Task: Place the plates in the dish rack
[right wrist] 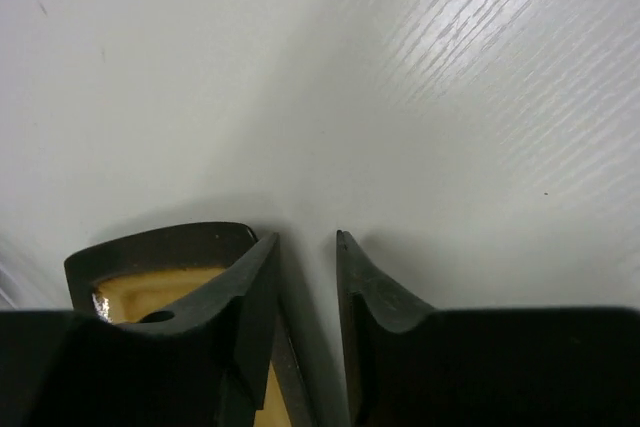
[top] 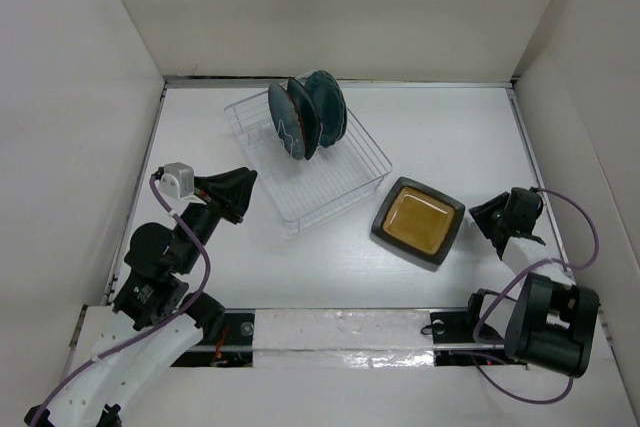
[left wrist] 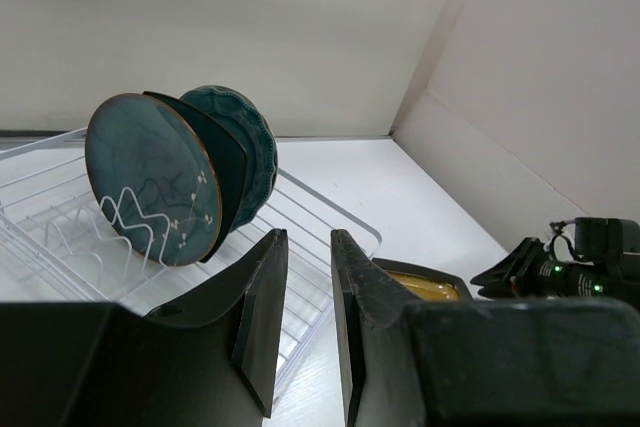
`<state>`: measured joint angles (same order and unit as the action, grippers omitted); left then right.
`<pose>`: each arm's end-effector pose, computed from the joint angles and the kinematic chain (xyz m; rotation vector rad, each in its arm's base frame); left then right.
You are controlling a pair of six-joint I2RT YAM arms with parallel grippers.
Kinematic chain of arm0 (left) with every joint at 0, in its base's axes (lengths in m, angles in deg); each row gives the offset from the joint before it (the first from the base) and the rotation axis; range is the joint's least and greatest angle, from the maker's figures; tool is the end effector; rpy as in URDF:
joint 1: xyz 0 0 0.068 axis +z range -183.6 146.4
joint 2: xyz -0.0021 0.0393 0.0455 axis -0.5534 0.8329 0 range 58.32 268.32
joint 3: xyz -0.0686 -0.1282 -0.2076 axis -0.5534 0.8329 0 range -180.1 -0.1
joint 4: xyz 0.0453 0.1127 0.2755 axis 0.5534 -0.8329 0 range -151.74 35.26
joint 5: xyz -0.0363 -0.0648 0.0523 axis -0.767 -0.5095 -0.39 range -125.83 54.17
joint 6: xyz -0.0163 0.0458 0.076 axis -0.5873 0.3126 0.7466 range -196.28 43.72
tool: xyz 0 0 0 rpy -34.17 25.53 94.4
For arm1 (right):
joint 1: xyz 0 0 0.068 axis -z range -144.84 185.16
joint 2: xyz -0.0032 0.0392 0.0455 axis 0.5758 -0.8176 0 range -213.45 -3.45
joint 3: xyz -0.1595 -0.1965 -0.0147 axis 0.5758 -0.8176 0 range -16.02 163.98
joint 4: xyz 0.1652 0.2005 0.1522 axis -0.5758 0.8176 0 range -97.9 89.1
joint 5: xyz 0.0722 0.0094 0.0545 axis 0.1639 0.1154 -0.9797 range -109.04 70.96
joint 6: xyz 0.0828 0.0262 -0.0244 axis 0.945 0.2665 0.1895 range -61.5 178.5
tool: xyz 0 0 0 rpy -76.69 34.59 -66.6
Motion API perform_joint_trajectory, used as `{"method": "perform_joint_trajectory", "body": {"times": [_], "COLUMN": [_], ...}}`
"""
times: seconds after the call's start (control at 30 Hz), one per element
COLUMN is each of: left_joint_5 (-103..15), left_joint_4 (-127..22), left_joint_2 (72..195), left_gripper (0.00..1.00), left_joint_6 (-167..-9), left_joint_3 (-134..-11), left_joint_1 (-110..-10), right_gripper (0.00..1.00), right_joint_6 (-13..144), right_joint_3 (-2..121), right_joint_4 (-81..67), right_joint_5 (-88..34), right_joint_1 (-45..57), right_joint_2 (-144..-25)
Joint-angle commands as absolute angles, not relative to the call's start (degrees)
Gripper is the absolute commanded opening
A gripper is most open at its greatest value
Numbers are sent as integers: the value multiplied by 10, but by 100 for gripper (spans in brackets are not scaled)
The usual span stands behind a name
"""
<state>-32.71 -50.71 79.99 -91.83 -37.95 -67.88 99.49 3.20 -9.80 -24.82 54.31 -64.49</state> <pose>0.1653 -0.1074 0.3945 0.1550 1.2409 -0.7239 0.2614 -0.0822 0.0814 1.0972 2.0021 0.3150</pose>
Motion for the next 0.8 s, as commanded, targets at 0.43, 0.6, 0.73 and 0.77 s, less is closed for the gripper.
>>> {"method": "perform_joint_trajectory", "body": {"times": [0.43,0.6,0.73,0.77], "left_joint_5": [-332,-332,-327,-325], "left_joint_4": [-478,-478,-480,-479], "left_joint_2": [806,806,807,807], "left_gripper": [21,21,21,21], "left_joint_6": [-923,-922,-923,-923], "left_joint_3": [-375,-375,-375,-375], "left_joint_1": [-677,-677,-677,-677], "right_gripper": [55,44,26,24], "right_joint_6": [972,970,994,998], "right_joint_3": [-3,23,34,33], "right_joint_4": [-144,-143,-136,-136], "right_joint_5": [-332,-330,-268,-256], "right_joint_1": [493,468,483,491], "right_joint_2": [-644,-706,-695,-682]}}
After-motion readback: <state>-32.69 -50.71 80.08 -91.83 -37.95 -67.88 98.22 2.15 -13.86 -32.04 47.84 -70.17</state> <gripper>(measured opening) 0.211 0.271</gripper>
